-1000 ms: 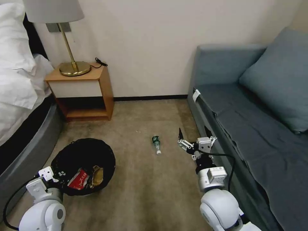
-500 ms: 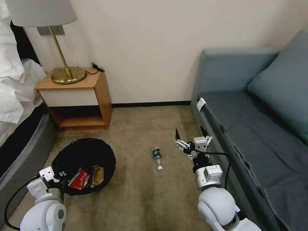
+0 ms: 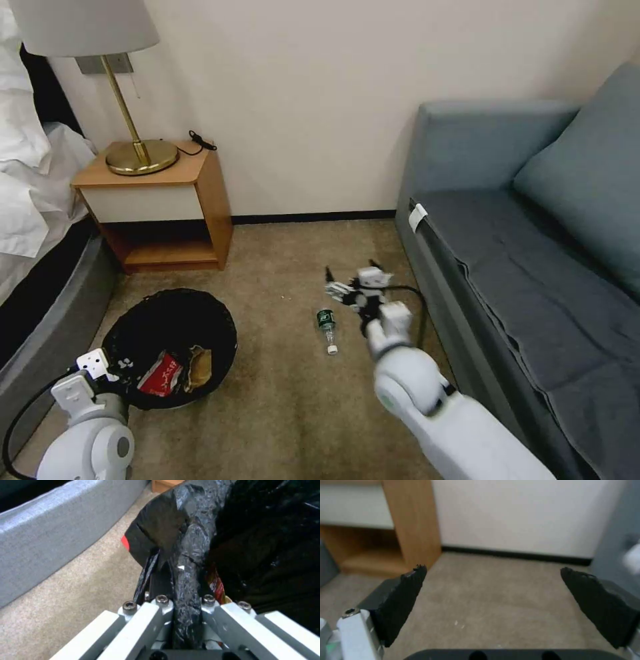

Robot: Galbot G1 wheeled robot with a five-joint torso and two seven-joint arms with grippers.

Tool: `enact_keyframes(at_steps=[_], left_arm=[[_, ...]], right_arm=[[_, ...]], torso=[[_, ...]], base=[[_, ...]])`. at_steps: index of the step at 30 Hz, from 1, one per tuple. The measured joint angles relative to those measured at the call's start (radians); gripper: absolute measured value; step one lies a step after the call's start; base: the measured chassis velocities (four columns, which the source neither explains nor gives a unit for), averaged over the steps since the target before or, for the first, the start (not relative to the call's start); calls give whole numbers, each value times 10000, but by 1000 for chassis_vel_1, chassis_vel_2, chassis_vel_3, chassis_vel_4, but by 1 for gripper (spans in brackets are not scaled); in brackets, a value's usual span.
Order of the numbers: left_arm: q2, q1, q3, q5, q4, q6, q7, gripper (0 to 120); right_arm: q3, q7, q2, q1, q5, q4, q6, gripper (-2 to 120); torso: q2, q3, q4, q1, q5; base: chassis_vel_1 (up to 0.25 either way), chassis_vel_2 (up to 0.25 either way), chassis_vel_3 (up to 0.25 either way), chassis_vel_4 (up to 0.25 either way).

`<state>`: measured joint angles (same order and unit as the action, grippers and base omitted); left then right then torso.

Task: Pick up the trash bin, then pick up the garbage on the floor and place it into the trash bin.

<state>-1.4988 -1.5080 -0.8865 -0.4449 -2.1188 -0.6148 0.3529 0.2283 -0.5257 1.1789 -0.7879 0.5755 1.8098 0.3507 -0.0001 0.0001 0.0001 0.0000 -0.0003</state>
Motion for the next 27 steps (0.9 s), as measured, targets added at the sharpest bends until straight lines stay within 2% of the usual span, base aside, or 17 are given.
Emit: enact_keyframes(at_steps=[1, 4, 5, 8, 9, 12, 13, 17, 27], left_arm=[[0, 0, 0, 0, 0, 0, 0, 2], [-73, -11, -15, 72, 23, 30, -5, 2], [-73, -11, -15, 72, 23, 30, -5, 2], [-116, -41, -94, 107, 30, 45, -4, 2], [-116, -41, -94, 107, 30, 45, -4, 2], [-147, -81, -165, 128, 30, 64, -6, 2], [-147, -81, -165, 128, 30, 64, -6, 2], [-188, -134, -200, 174, 30, 86, -7, 2], [-218, -159, -200, 261, 50, 130, -10, 2]], right_arm=[[0, 0, 0, 0, 0, 0, 0, 100], [1091, -224, 489, 1649, 1220, -1929, 435, 100], [1091, -224, 489, 1649, 1220, -1929, 435, 100], [2110, -318, 1035, 2657, 2053, -4131, 708, 100], [2110, -318, 1035, 2657, 2053, -4131, 708, 100], [2727, -227, 1431, 3097, 2355, -5774, 839, 100], [2727, -227, 1431, 3097, 2355, -5774, 839, 100], [3226, 111, 1822, 3318, 2311, -7438, 879, 100], [3710, 627, 2171, 3270, 2240, -8401, 1124, 100]], torso=[[0, 0, 0, 0, 0], [0, 1, 3, 0, 0], [0, 1, 3, 0, 0], [0, 1, 1, 1, 2], [0, 1, 1, 1, 2], [0, 1, 1, 0, 2], [0, 1, 1, 0, 2], [0, 0, 0, 0, 2], [0, 0, 0, 0, 2]], base=[[0, 0, 0, 0], [0, 0, 0, 0], [0, 0, 0, 0], [0, 0, 0, 0], [0, 0, 0, 0], [0, 0, 0, 0], [0, 0, 0, 0], [0, 0, 0, 0], [0, 0, 0, 0]])
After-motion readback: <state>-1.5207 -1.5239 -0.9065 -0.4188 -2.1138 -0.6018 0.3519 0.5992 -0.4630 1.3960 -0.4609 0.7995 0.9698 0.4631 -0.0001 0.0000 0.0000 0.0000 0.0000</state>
